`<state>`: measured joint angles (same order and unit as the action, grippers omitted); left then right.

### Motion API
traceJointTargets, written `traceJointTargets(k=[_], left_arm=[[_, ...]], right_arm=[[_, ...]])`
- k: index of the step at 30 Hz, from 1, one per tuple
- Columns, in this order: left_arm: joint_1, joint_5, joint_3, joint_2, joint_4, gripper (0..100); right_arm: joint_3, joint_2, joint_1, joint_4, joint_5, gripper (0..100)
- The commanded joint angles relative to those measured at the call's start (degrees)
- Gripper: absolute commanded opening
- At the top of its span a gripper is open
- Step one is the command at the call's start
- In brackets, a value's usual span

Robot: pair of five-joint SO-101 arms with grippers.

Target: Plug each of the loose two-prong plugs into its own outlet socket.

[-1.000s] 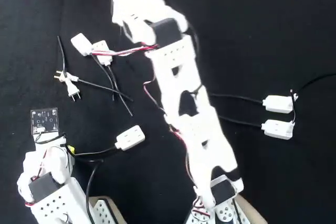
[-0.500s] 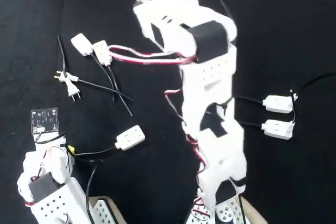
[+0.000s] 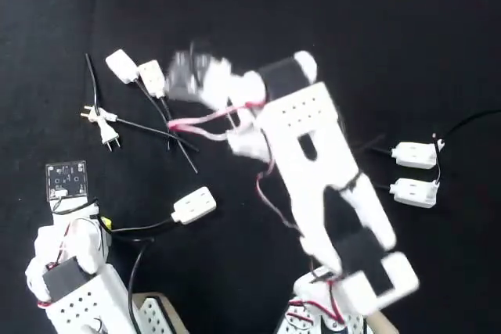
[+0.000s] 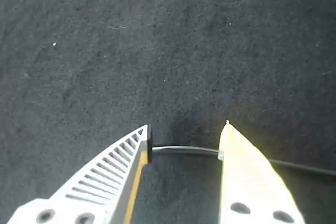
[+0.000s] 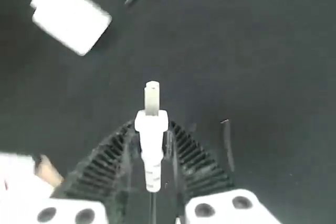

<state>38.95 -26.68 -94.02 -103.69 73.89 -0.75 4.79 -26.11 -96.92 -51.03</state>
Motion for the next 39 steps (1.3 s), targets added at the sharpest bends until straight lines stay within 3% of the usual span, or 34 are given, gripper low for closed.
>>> traceJointTargets(k=[1,8,15,21,29,39], left_arm=[[-0.04,-0.44,0.40,-0.53,-0.09,22],[-0.04,-0.44,0.40,-0.53,-0.09,22],[-0.04,-0.44,0.40,-0.53,-0.09,22],[-0.04,-0.44,0.40,-0.53,-0.09,22],[-0.04,-0.44,0.40,-0.53,-0.09,22],[-0.04,-0.44,0.40,-0.53,0.00,22]], right_arm=[[15.96,7.60,-0.70,5.27,-8.70,1.1],[42.24,11.74,-0.62,24.53,-19.52,1.1],[49.63,8.13,-0.70,34.81,-22.15,1.1],[49.63,4.70,-0.70,37.10,-21.80,3.4],[49.71,4.09,-0.70,36.75,-18.46,23.5],[42.33,4.53,-0.35,25.93,-18.02,24.0]])
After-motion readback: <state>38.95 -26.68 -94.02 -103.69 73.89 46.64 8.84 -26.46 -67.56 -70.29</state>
